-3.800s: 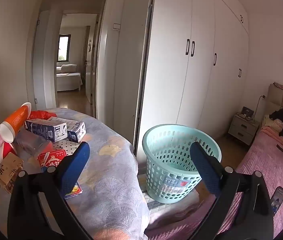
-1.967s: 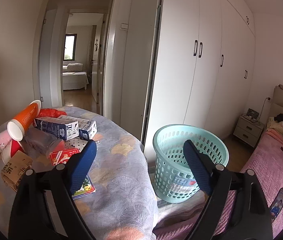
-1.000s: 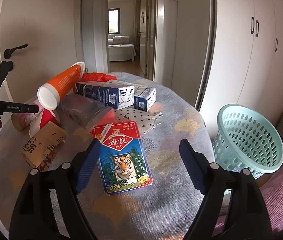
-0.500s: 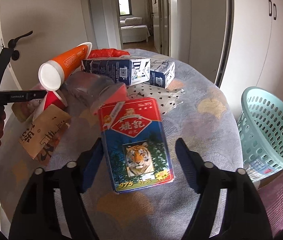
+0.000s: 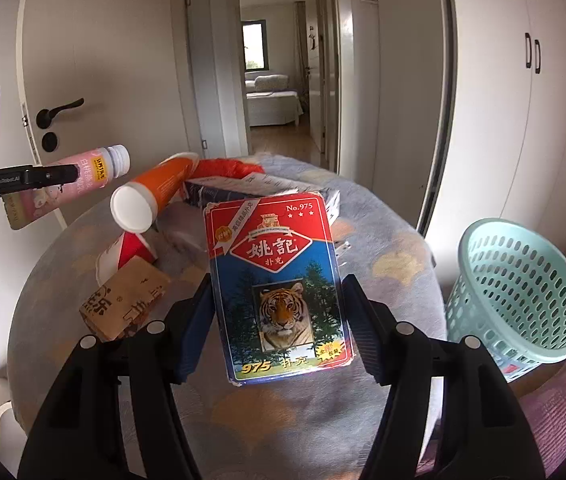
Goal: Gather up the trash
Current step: 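Grasp the pink drink bottle with the left gripper while the right grasps the tiger-print box, then carry both items over the green basket and open both grippers to drop them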
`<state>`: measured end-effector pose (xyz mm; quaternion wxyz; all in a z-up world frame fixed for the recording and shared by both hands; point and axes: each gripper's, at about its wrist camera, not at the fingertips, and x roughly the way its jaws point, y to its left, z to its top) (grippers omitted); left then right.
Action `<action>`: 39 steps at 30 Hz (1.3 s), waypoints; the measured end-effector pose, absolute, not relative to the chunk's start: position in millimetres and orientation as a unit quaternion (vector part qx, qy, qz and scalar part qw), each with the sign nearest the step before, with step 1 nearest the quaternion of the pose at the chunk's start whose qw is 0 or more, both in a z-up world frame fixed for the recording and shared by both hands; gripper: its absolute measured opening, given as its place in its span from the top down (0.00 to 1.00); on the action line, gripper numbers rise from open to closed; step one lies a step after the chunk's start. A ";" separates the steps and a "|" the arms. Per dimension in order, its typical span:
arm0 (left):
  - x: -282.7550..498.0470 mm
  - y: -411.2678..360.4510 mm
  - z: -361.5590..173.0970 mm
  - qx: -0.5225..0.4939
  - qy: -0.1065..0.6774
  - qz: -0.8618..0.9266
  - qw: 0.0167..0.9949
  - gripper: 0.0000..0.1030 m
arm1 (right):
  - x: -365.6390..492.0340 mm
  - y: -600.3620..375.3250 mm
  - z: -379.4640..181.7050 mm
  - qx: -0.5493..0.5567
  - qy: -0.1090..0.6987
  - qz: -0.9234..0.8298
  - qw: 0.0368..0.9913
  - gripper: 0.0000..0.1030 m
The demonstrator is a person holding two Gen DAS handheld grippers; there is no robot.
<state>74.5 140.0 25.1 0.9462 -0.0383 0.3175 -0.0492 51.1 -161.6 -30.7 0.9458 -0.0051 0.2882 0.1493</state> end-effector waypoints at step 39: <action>218.3 -243.0 -68.1 0.031 0.431 -0.326 0.841 0.32 | 136.3 -424.0 -103.5 0.220 0.399 -0.128 0.881 0.39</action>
